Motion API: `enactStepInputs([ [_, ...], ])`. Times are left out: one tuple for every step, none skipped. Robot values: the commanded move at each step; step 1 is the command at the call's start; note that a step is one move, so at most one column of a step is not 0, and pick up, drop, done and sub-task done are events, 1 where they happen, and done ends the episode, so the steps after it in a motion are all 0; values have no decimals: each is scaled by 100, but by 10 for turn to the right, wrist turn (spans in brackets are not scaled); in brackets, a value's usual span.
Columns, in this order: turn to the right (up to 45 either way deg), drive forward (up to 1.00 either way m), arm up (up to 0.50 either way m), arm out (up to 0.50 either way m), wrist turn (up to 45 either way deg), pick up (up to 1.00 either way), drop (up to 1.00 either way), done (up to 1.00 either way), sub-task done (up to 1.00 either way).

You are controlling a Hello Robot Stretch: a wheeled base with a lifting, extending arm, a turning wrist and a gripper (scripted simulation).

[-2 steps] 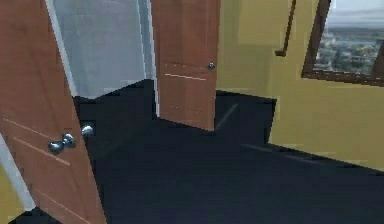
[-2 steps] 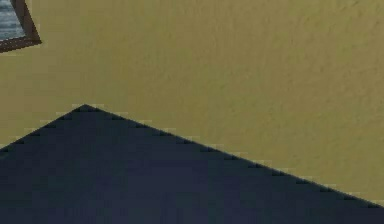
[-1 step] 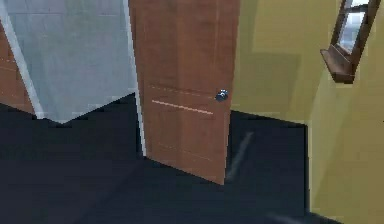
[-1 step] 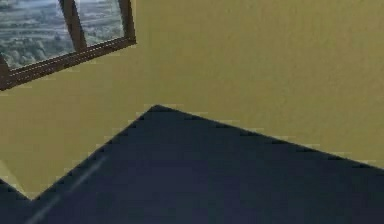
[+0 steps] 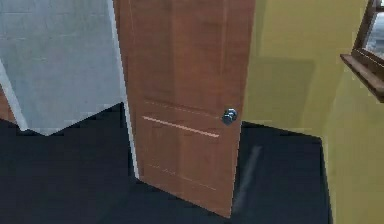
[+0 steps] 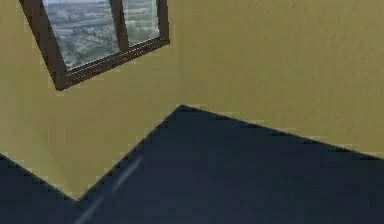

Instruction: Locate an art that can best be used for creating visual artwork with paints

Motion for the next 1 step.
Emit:
enactStepInputs([
  [-450, 0, 0, 0, 0, 0, 0, 0, 0],
])
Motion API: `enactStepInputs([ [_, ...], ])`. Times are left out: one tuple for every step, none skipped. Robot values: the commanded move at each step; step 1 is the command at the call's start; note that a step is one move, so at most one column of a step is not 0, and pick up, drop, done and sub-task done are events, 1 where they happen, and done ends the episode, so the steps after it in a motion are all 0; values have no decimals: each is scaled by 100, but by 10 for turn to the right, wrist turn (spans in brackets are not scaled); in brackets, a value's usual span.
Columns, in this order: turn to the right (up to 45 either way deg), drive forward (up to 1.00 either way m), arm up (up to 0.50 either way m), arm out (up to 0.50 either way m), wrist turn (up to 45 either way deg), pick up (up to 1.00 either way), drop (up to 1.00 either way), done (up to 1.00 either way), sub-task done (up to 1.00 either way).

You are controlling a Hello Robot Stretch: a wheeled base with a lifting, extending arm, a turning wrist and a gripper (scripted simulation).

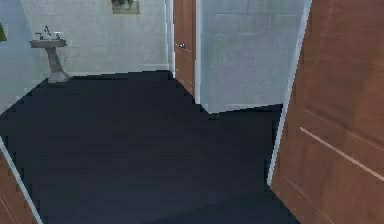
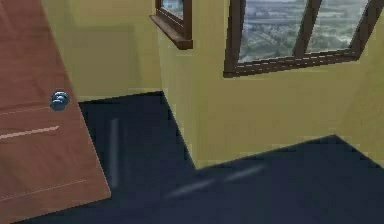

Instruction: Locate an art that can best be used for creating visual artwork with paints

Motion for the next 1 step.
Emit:
enactStepInputs([
  [-150, 0, 0, 0, 0, 0, 0, 0, 0],
])
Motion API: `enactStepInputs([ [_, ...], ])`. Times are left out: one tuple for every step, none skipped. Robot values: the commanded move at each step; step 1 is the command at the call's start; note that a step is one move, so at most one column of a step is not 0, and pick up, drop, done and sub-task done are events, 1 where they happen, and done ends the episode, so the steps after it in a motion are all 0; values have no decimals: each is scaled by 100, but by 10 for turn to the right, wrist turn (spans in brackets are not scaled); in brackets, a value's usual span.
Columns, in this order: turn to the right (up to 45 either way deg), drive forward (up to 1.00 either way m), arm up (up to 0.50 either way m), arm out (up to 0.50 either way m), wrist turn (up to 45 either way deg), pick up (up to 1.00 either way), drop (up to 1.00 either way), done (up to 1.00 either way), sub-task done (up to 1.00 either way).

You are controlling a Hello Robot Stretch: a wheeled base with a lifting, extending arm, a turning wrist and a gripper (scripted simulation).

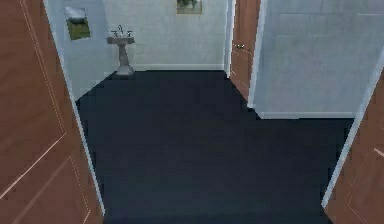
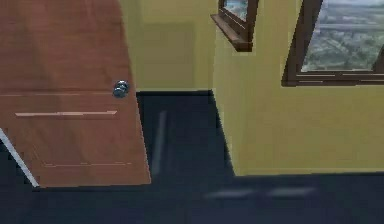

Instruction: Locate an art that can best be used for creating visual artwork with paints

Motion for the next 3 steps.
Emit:
enactStepInputs([
  [0, 50, 0, 0, 0, 0, 0, 0, 0],
  [-90, 0, 0, 0, 0, 0, 0, 0, 0],
  [0, 100, 0, 0, 0, 0, 0, 0, 0],
])
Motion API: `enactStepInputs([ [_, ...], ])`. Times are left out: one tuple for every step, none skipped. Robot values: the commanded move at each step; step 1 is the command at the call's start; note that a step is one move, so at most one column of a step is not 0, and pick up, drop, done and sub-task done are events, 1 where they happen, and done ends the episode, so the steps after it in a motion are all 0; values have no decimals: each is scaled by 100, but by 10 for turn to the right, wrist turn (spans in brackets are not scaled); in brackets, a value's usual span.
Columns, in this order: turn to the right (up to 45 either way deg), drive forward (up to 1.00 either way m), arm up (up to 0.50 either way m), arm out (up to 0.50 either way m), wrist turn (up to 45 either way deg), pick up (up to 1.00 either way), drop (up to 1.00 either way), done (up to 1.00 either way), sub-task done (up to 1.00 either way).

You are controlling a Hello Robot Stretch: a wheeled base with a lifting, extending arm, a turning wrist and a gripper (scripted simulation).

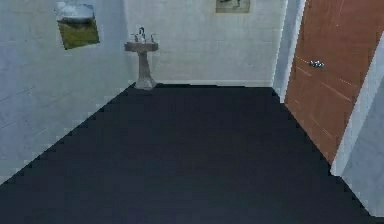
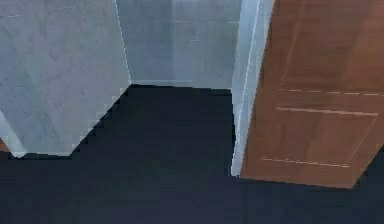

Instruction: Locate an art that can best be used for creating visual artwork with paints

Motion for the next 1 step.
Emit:
enactStepInputs([
  [-270, 0, 0, 0, 0, 0, 0, 0, 0],
])
